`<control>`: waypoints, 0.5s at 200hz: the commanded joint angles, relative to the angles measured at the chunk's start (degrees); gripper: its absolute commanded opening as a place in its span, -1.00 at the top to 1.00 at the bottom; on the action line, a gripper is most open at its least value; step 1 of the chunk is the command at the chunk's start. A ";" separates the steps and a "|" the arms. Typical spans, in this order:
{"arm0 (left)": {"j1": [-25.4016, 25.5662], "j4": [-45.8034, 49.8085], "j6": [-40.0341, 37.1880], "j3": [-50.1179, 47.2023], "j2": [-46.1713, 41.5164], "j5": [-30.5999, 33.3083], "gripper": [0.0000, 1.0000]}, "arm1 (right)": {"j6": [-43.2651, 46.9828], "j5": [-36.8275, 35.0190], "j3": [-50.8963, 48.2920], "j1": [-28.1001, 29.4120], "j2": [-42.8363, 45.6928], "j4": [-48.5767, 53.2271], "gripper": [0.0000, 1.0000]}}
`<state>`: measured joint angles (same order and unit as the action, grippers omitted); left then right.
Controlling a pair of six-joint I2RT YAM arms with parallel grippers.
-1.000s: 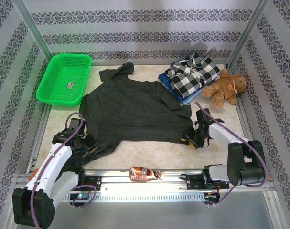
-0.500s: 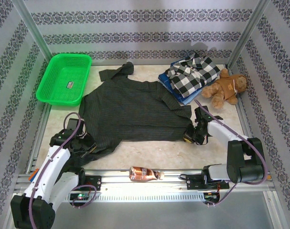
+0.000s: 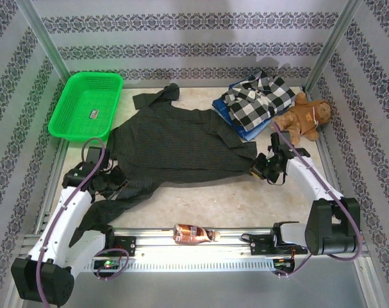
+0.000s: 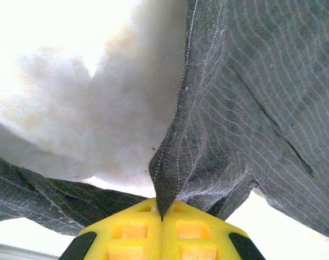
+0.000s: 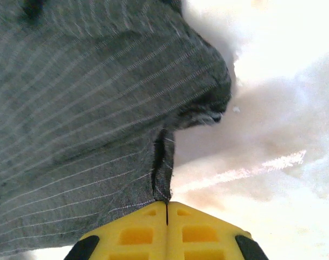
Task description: Fold and stack the long sleeve shirts
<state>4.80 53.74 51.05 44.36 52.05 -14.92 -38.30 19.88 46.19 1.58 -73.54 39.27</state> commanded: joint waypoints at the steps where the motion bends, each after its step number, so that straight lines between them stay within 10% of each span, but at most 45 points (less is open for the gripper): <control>1: -0.73 -1.77 -2.51 3.53 4.41 0.94 0.90 | 2.80 1.47 3.91 -1.24 -2.16 1.95 1.00; 100: -6.03 -11.23 -10.61 20.94 31.38 -4.31 0.92 | 7.87 2.41 14.26 -4.31 -18.27 -0.60 1.00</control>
<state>-0.51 45.52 44.14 61.08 79.07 -17.34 -32.80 21.96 57.52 -1.83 -89.03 39.05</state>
